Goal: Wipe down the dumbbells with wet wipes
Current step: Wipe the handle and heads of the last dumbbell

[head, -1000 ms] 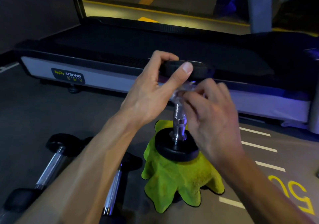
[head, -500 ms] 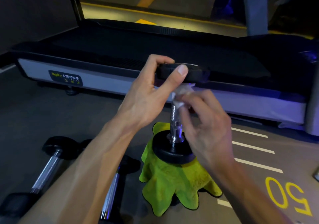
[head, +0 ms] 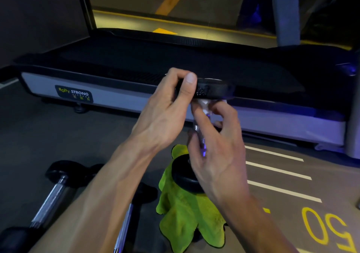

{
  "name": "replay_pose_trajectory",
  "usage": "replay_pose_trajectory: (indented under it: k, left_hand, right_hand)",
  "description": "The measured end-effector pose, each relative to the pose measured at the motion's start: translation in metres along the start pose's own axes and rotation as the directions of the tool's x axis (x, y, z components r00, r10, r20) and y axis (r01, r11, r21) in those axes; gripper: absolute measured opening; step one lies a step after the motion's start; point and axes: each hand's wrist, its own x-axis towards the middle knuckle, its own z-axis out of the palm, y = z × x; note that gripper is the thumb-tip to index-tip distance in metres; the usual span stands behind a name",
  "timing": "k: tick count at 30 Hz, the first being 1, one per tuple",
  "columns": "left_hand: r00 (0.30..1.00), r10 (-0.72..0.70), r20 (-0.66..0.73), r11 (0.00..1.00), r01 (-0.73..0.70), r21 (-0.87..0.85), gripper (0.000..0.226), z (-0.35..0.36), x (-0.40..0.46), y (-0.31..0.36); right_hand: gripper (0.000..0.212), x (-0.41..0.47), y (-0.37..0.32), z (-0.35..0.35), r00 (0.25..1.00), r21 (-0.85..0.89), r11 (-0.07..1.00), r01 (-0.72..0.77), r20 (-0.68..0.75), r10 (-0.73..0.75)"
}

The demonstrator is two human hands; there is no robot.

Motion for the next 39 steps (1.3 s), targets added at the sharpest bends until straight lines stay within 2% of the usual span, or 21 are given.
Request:
replay_pose_trajectory:
  k: [2,4,7,9,11,13,20,23,28,30,35,39]
  left_hand:
    - [1.000,-0.005,-0.008,1.000,0.005,0.010,0.037,0.000,0.001,0.001]
    - [1.000,-0.022,-0.016,0.999,0.022,0.027,0.036,-0.002,0.002,0.002]
    - [1.000,-0.028,-0.011,0.999,0.028,0.035,0.037,-0.003,0.003,0.002]
    - [1.000,-0.026,-0.018,0.999,0.027,0.022,0.037,-0.002,0.001,0.002]
    - [0.999,-0.016,-0.031,1.000,0.016,0.011,0.038,0.000,0.000,0.002]
    - [0.999,-0.007,-0.038,1.000,0.008,0.012,0.038,0.001,-0.001,0.003]
    - [0.999,-0.009,-0.053,1.000,0.010,0.022,0.030,-0.002,0.001,0.000]
    - [0.999,-0.009,-0.049,0.999,0.011,0.032,0.029,-0.002,0.002,0.000]
    - [0.999,0.005,-0.051,1.000,-0.004,0.024,0.027,-0.004,0.003,-0.001]
    - [0.998,0.005,-0.055,1.000,-0.004,0.023,0.027,-0.005,0.002,-0.002]
    - [0.998,-0.002,-0.062,1.000,0.003,0.024,0.027,-0.006,0.003,-0.001]
    - [0.999,-0.003,-0.042,1.000,0.003,0.003,0.026,-0.003,0.000,-0.001]
  right_hand:
    - [0.046,0.005,-0.001,0.001,0.999,-0.093,0.995,0.029,-0.013,-0.030]
    - [0.043,0.005,0.003,0.000,0.999,-0.091,0.995,0.043,-0.009,-0.044]
    - [0.034,0.004,0.010,-0.001,0.997,0.170,0.984,-0.056,-0.047,0.065]
    - [0.031,0.003,0.010,-0.002,0.976,0.379,0.909,-0.173,-0.061,0.211]
    - [0.033,0.001,0.008,-0.002,0.952,0.471,0.851,-0.233,-0.071,0.299]
    - [0.039,-0.002,0.005,0.000,0.944,0.499,0.832,-0.243,-0.075,0.321]
    - [0.050,-0.001,-0.009,0.001,0.988,0.184,0.973,-0.139,-0.034,0.148]
    - [0.049,0.003,-0.015,0.000,0.998,0.069,0.996,-0.061,-0.015,0.062]
    - [0.053,0.006,-0.018,0.003,0.999,-0.149,0.989,-0.002,0.047,0.009]
    - [0.051,0.005,-0.013,0.004,0.999,-0.122,0.992,0.005,0.043,0.000]
    - [0.050,-0.005,0.003,-0.001,0.998,0.140,0.989,-0.042,0.043,0.036]
    - [0.052,-0.002,0.000,0.001,0.999,0.189,0.981,-0.045,-0.006,0.047]
